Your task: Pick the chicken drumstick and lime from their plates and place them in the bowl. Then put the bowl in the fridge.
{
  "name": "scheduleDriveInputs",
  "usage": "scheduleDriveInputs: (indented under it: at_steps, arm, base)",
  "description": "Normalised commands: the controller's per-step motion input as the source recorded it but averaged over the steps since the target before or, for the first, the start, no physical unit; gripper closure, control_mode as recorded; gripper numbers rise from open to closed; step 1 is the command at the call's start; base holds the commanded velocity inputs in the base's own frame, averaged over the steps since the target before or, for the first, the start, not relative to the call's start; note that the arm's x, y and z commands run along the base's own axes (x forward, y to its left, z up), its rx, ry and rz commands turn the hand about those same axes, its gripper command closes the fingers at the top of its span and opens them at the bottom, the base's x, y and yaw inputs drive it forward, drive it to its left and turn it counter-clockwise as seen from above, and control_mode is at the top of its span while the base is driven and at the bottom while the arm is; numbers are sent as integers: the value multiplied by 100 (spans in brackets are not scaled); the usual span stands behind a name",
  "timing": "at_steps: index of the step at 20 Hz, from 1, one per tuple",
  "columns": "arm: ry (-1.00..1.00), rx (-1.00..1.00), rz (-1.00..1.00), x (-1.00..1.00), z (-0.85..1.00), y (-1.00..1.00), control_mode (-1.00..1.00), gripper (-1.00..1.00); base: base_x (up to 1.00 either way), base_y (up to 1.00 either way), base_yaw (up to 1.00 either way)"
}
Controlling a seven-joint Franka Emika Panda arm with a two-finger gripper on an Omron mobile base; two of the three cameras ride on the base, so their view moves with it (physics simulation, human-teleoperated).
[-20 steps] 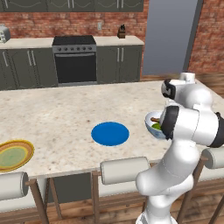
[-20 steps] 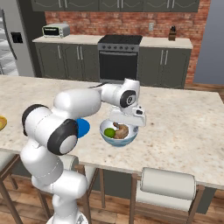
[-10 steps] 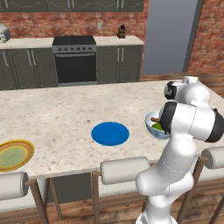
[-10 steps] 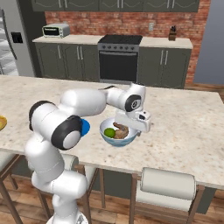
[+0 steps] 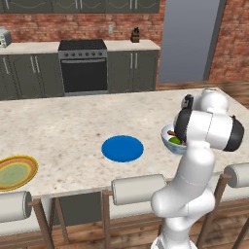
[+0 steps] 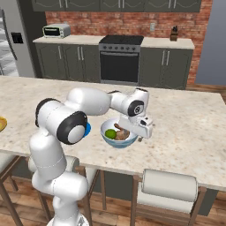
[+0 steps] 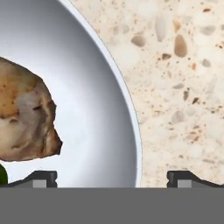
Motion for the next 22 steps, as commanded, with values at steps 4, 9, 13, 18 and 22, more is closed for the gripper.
scheduleDriveInputs:
  at_steps: [4, 9, 13, 18, 22]
  arm:
    - [-2, 0, -3, 0, -22, -11, -100, -100]
    - [-5, 0, -2, 11, -18, 0, -100, -100]
    - [-5, 2, 0, 9, -11, 1, -100, -100]
    - [-1, 0, 0, 0, -8, 8, -100, 100]
    - [0, 0, 0, -10, 0, 1, -100, 100]
  base:
    - [0, 0, 0]
    - [0, 0, 0]
    - [0, 0, 0]
    - [0, 0, 0]
    - [0, 0, 0]
